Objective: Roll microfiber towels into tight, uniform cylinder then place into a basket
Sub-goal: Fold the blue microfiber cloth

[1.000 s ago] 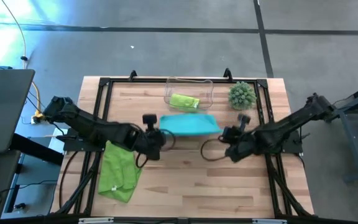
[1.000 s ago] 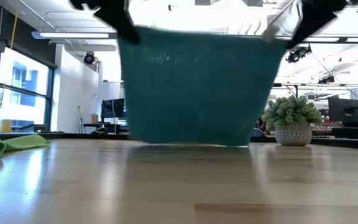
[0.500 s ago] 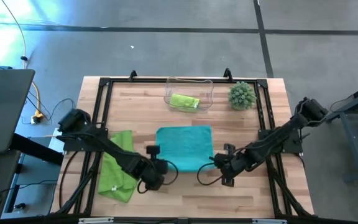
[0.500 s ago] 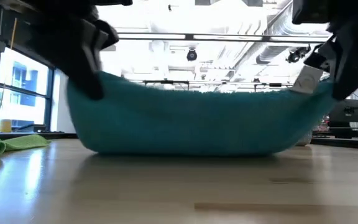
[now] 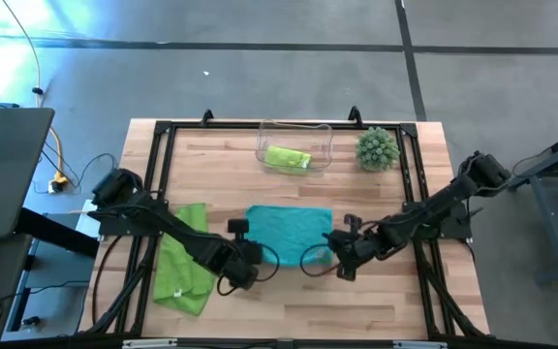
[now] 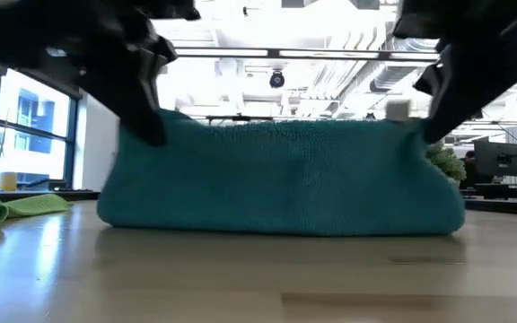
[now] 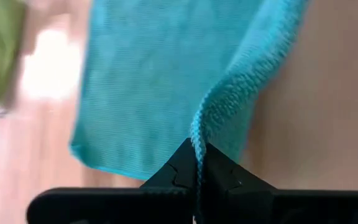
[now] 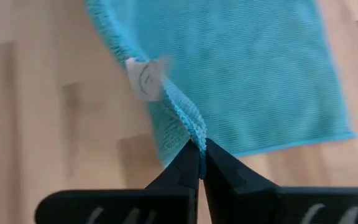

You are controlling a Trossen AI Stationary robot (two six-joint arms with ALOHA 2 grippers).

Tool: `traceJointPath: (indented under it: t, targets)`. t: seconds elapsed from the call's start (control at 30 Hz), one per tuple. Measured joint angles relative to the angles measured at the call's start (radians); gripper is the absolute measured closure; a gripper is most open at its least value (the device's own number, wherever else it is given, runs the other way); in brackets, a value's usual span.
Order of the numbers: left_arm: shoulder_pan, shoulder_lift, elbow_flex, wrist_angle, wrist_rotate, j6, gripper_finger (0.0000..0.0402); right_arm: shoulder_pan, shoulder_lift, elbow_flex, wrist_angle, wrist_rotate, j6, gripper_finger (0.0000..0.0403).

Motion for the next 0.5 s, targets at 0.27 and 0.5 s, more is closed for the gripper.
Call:
traceJointPath:
  t: [0.27,0.5]
  targets:
    - [0.105,0.0,-0.008,-0.013,-0.036,-0.03,0.0401,-0.105,0.0,-0.002,-0.004,0.01,0.038,0.0403]
    - [0.188,0.0,-0.009,-0.025,0.001,-0.095,0.0401,-0.183,0.012,-0.003,-0.088,-0.01,0.157,0.0403]
